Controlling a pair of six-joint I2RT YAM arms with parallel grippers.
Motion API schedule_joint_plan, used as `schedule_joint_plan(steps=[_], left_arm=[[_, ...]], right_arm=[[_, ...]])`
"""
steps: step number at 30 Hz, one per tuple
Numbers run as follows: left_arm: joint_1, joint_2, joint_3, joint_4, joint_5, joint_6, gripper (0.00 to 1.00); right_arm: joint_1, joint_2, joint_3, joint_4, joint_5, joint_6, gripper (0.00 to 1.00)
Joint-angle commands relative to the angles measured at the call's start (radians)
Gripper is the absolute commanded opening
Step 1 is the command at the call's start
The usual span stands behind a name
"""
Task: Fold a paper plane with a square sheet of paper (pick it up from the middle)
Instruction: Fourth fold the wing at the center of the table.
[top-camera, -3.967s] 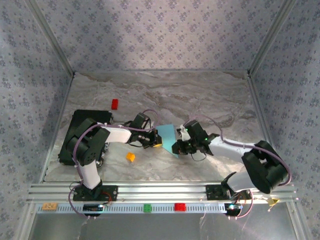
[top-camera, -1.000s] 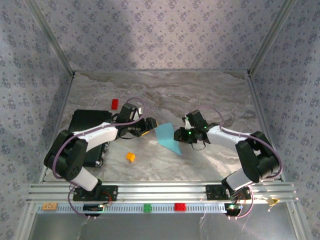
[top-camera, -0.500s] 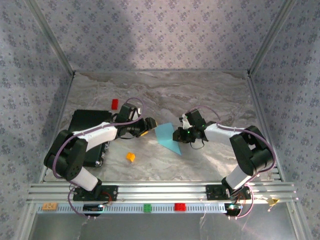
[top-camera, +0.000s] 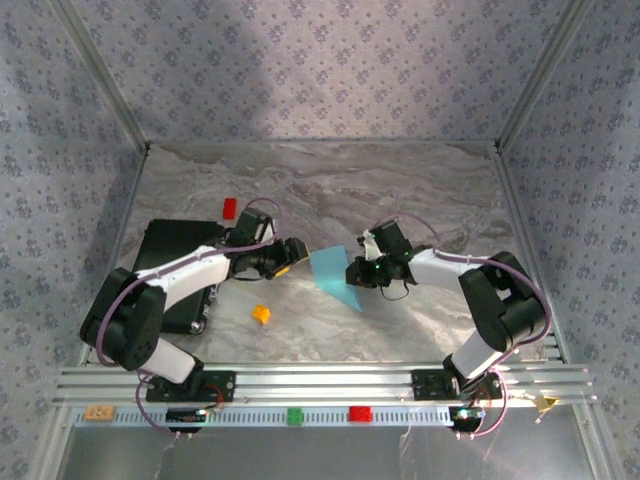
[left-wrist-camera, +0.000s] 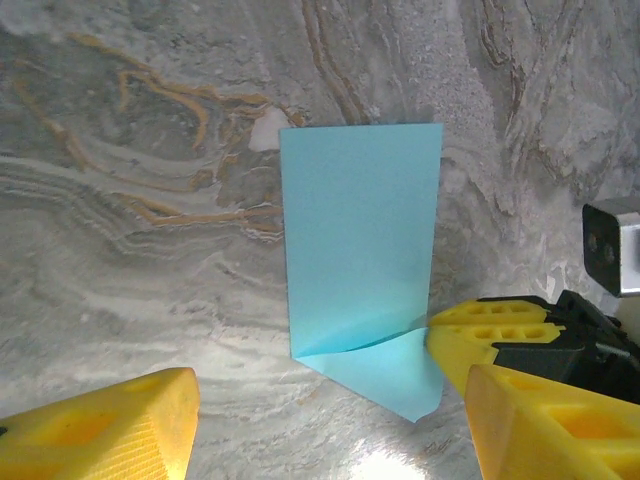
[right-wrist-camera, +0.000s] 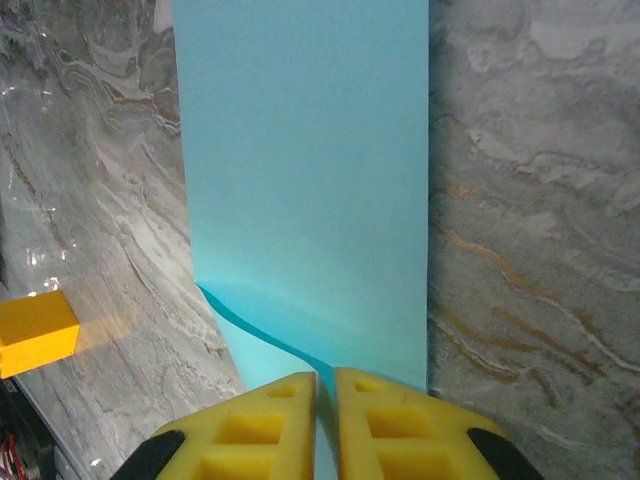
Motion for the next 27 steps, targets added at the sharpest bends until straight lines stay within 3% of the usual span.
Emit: schedule_joint_plan(steps=[1,11,16,24,27], left_arm=[[-0.008,-0.063,-0.021,-0.06,-0.056,-0.046,0.7],[-0.019,-0.078,-0.02,-0.064,-0.069,0.016,0.7],[-0.029,-0.134,-0.086,0.04,-0.085,0.036,0.7],[-0.046,-0.189,-0.135,0.033,-0.082,0.011,0.72],[-0.044,-0.148,-0.108,0.065,-0.057,0.015,0.73]], right_arm=[[0.011,-0.029,0.03,-0.086,-0.016,-0.045,0.14],[0.012,-0.055,0.0,-0.054,-0.004,-0.043,0.18],[0.01,-0.089,-0.06,0.021,-0.016,-0.019,0.18],[0.02,-0.086,-0.042,0.029,-0.047,-0.022,0.17],[0.015,-0.092,-0.048,0.023,-0.042,-0.02,0.11]])
